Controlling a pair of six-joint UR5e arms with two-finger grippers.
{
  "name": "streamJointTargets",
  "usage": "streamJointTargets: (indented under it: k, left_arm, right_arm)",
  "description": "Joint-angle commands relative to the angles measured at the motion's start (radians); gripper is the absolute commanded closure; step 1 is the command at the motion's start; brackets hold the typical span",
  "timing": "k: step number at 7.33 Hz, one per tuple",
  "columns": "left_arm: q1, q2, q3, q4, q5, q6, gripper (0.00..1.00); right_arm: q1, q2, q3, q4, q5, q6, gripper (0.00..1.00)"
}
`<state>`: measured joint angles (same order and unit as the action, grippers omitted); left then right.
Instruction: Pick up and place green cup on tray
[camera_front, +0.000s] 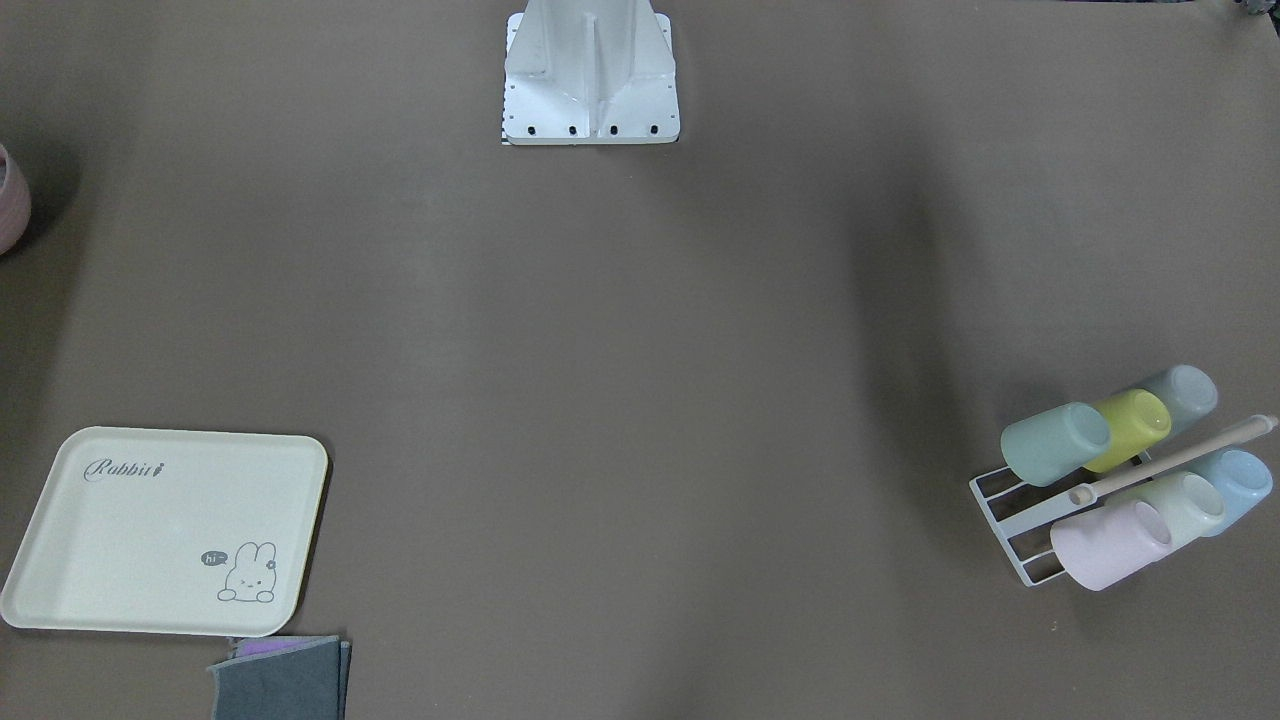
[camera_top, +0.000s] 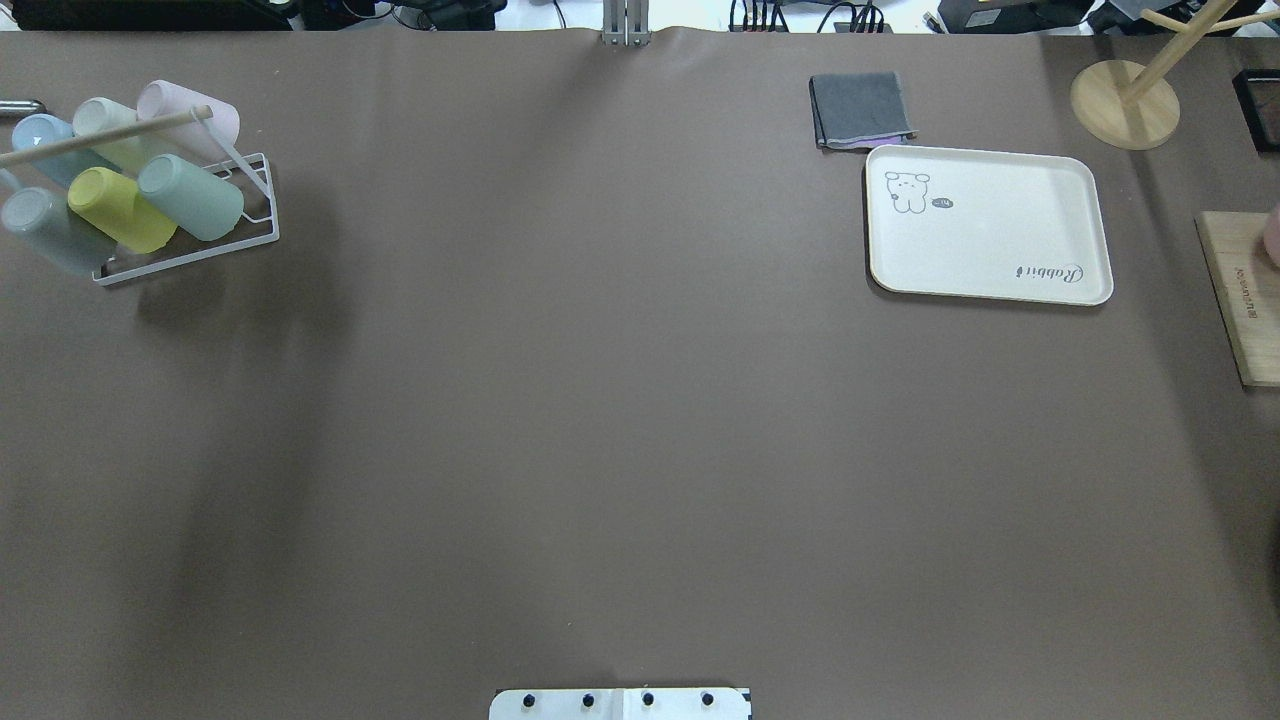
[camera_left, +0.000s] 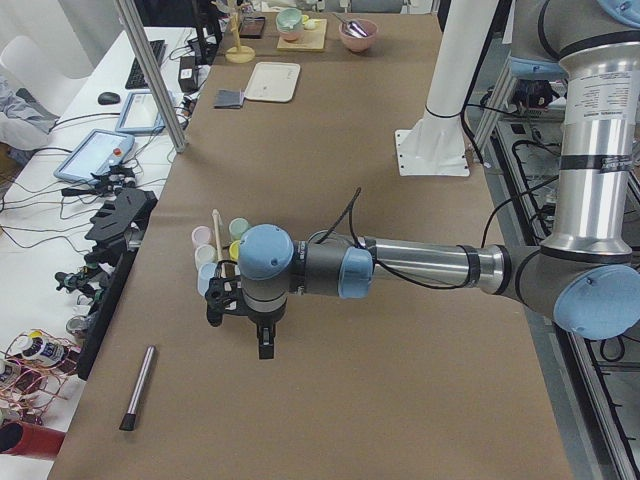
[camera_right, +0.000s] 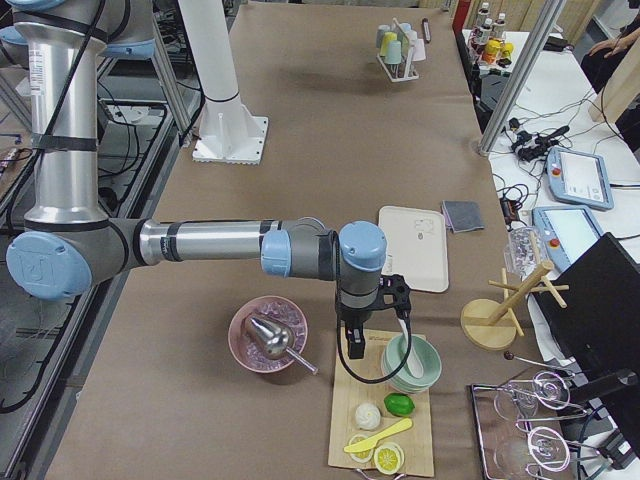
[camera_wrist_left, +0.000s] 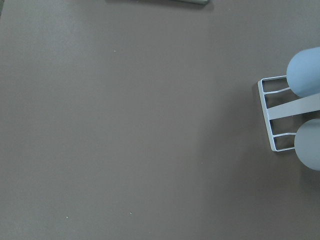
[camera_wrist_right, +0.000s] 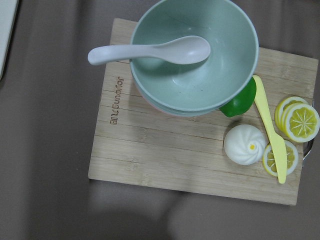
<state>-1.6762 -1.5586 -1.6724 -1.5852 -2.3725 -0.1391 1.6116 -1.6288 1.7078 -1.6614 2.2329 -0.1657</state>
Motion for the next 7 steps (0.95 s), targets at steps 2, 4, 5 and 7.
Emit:
streamJointTargets:
  k: [2,4,5,7]
  left_arm:
    - [0.001,0.000,-0.013,-0.010,0.004,-0.004,0.01]
    - [0.019,-0.003,-0.055,-0.021,-0.004,-0.010,0.01]
    - [0.044,-0.014,-0.108,-0.022,-0.002,-0.124,0.01]
    - [0.149,-0.079,-0.176,-0.016,0.012,-0.317,0.01]
  right_arm:
    - [-0.001,-0.002,0.006,-0.001,0.004,-0.002,0.00]
    - [0.001,-0.003,0.009,-0.001,0.005,-0.005,0.00]
    - [-0.001,-0.003,0.004,0.000,0.001,0.000,0.00]
    - [0.001,-0.006,0.016,0.000,0.002,0.000,0.00]
